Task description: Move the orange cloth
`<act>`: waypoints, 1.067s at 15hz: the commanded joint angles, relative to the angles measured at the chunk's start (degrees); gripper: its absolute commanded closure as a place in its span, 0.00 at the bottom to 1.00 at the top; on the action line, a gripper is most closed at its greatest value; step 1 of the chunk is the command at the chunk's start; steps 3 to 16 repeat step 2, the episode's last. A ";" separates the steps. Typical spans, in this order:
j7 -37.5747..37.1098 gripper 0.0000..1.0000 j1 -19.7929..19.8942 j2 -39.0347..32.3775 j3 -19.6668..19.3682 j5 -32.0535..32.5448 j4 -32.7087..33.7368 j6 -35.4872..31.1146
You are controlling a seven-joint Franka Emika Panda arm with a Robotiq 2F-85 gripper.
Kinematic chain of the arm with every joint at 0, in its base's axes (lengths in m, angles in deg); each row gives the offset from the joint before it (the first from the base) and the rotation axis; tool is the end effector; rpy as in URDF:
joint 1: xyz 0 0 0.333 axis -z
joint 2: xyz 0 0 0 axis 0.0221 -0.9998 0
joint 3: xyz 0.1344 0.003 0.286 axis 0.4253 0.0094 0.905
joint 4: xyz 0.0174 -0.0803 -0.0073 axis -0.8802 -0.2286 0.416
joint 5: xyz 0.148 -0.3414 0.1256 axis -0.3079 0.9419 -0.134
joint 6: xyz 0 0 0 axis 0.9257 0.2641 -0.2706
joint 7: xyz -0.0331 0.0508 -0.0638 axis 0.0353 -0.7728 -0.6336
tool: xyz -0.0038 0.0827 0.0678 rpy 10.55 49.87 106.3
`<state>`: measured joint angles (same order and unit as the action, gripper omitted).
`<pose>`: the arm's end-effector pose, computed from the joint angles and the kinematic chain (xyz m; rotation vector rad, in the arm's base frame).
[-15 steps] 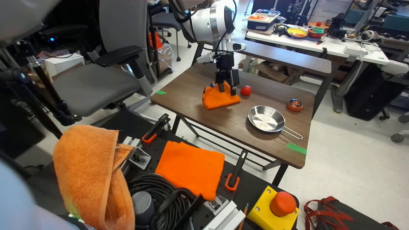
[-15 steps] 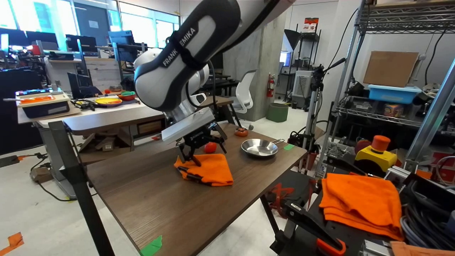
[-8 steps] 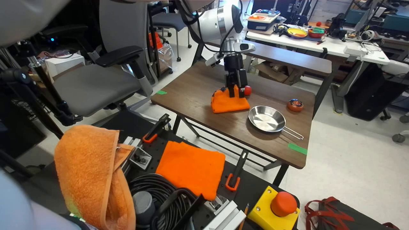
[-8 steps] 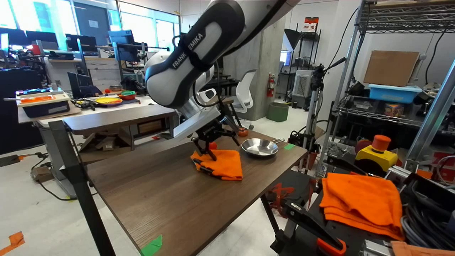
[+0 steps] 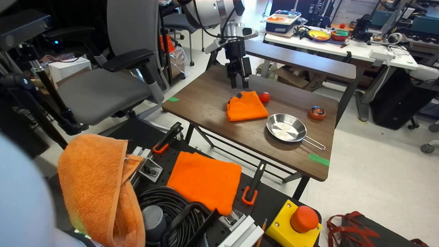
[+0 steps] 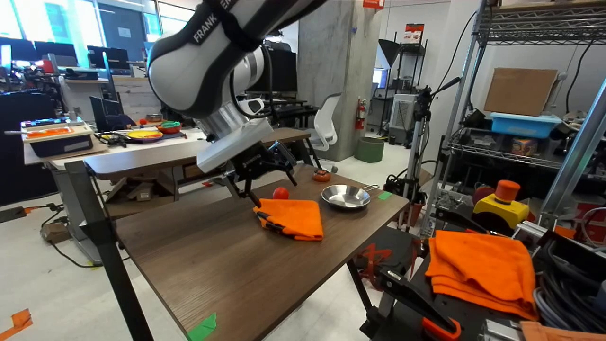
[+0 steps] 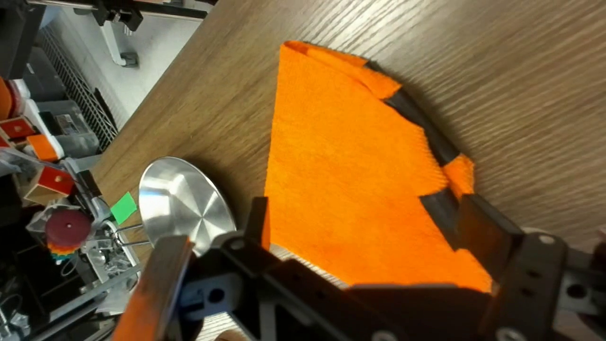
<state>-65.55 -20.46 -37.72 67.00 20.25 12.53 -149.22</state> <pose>0.6971 0.1525 0.1207 2.4657 -0.7736 -0.2258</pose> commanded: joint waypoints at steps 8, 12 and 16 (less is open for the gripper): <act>-0.57 0.00 1.31 -0.97 1.45 1.26 0.51 0.37; -0.57 0.00 1.31 -0.97 1.45 1.26 0.51 0.37; -0.57 0.00 1.31 -0.97 1.45 1.26 0.51 0.37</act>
